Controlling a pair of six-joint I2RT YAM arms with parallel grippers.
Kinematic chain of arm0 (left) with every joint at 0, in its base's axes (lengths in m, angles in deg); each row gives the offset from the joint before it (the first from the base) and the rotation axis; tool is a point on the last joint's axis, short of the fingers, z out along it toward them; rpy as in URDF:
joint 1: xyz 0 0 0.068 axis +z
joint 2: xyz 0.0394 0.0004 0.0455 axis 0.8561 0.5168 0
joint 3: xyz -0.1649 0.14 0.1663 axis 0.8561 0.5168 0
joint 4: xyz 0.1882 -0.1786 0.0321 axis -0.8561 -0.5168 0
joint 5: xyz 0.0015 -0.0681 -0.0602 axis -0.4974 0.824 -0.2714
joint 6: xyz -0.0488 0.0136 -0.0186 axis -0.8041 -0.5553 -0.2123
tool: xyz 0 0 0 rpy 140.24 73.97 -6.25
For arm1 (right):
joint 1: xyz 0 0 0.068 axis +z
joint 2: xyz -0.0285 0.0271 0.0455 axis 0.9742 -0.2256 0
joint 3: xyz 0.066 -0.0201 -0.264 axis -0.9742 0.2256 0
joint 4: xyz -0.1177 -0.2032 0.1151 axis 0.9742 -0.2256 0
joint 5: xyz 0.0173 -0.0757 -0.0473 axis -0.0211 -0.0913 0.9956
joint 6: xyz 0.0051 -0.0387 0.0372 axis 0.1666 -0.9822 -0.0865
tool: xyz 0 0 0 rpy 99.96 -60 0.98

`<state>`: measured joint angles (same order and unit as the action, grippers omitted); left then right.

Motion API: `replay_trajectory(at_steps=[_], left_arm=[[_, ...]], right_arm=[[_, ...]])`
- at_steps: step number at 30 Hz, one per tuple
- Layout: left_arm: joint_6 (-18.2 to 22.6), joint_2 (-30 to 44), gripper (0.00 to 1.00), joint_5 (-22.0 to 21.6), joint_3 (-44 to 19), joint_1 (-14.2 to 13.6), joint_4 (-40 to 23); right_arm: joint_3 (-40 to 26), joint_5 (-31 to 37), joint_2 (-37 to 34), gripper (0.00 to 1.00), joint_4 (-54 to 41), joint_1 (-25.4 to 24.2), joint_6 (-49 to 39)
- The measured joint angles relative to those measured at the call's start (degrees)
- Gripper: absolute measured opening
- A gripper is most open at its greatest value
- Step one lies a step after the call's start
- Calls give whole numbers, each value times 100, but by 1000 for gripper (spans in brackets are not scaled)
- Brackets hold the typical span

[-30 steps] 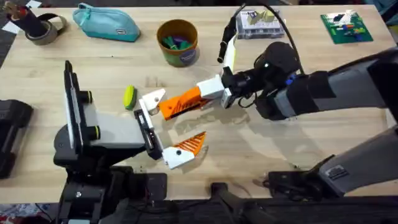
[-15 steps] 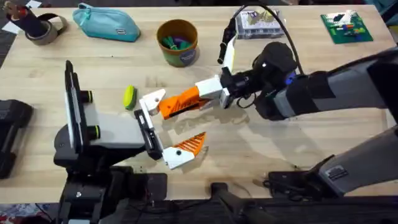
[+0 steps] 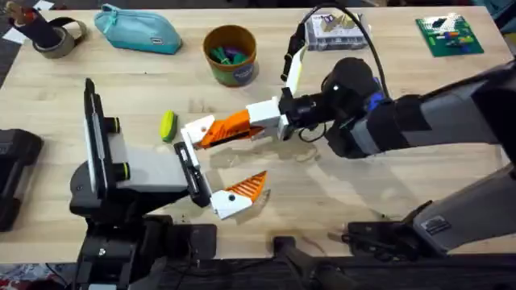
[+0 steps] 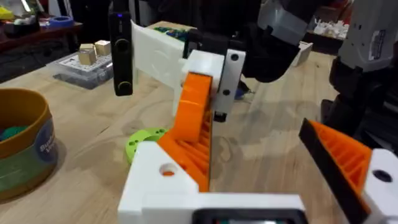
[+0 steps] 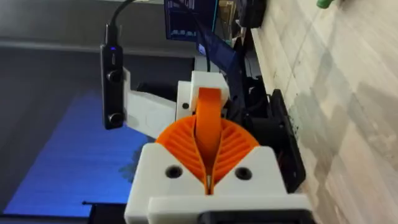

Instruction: Pick up the gripper from the table and insert it into the empty holder that is missing its gripper. Then pick up a screw, insert it into the mounting hole, and use the screwdriver to tighten it. Finally, clean up the table by picking up the vegetable and placing it into the bucket.

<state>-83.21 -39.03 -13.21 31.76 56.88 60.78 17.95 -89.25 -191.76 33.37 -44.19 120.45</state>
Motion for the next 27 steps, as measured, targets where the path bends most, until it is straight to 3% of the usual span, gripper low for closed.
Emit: replay_trajectory(at_steps=[9,27], left_arm=[[4,0,987,-149,0,24,19],[61,0,986,-237,-2,46,31]], right_arm=[[-640,-255,2,22,-1185,20,-453],[-757,-176,0,22,-1396,184,-780]])
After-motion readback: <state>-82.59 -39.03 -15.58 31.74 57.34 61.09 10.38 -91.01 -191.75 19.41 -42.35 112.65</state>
